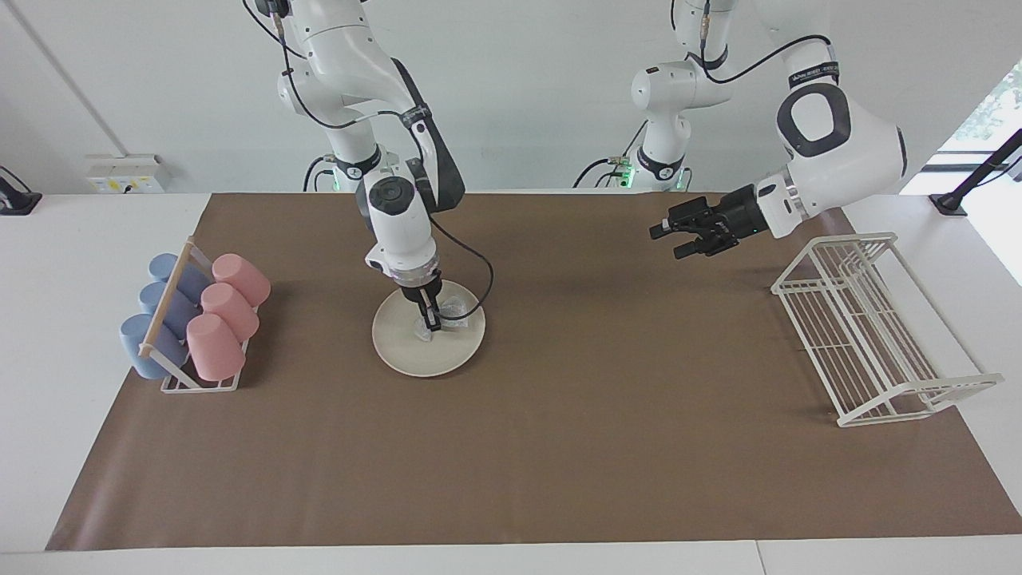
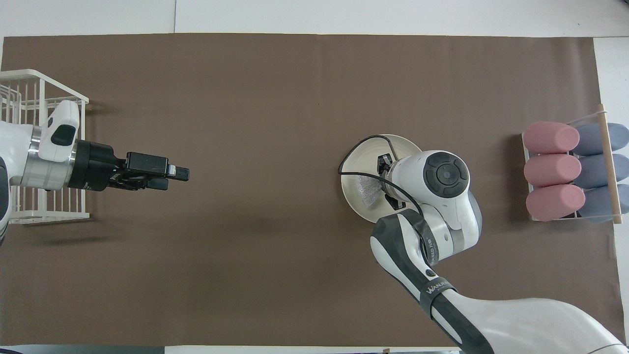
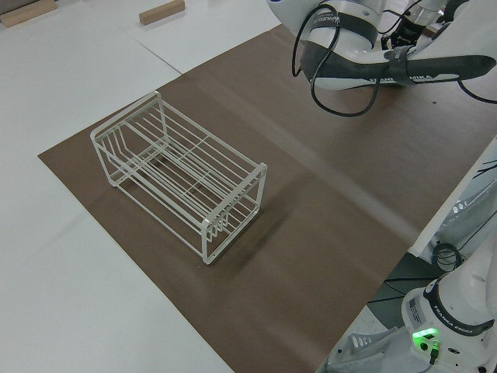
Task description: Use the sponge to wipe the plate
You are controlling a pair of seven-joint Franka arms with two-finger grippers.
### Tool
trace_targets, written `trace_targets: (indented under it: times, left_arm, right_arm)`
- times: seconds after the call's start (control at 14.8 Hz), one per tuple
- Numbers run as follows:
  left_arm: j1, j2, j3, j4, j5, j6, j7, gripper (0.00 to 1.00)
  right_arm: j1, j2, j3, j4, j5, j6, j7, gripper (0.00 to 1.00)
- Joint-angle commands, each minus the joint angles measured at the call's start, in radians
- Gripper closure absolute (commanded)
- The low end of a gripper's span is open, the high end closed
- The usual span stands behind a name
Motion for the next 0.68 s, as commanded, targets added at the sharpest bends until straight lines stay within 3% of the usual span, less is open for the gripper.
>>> trace_targets:
  times: [0.0,0.27,0.61]
  left_arm:
    - [-0.01,-0.02,-0.001,-0.002,0.043,-0.012,-0.062,0.0]
    - [-0.031,-0.023,-0.012,-0.008,0.135,-0.002,-0.07,0.0]
    - [-0.041,-0.023,-0.012,-0.008,0.138,0.002,-0.07,0.0]
  right_arm:
    - [-0.057,0.032,0.004,-0.029,0.022,0.047,-0.13,1.0]
    - [-0.133,0.038,0.004,-0.033,0.022,0.054,-0.27,1.0]
    - [-0.103,0.061,0.006,-0.035,0.022,0.075,-0.212,1.0]
